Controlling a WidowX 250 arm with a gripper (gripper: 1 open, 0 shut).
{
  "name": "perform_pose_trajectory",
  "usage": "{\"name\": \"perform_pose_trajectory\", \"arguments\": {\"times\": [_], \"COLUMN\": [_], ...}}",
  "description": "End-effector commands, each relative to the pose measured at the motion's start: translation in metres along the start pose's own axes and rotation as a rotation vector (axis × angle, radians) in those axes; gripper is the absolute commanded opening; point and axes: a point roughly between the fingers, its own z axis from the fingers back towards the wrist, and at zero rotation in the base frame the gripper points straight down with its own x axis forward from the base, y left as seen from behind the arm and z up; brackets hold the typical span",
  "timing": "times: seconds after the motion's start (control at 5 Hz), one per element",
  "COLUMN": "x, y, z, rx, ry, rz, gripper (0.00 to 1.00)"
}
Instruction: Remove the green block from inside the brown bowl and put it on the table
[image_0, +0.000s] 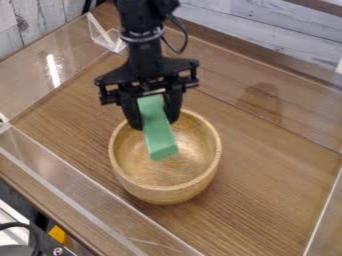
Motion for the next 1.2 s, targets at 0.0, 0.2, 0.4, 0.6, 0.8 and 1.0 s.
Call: {"name": "perform_pose_trajectory", "arguments": {"times": [0.0, 0.2, 0.4, 0.6, 0.8, 1.0], "x": [0.017, 0.035, 0.056, 0.06, 0.059, 0.065], "y": [0.001, 0.01, 0.023, 0.03, 0.035, 0.043], "z": [0.025, 0.033, 0.03, 0.018, 0.005, 0.003], "rx": [-0.063, -0.085, -0.089, -0.105, -0.107, -0.094], "ry": [-0.054, -0.084, -0.123, -0.174, -0.205, -0.228], "rz": [0.039, 0.086, 0.1, 0.055, 0.015, 0.042], "gripper": [0.0, 0.0, 0.0, 0.0, 0.0, 0.0]}}
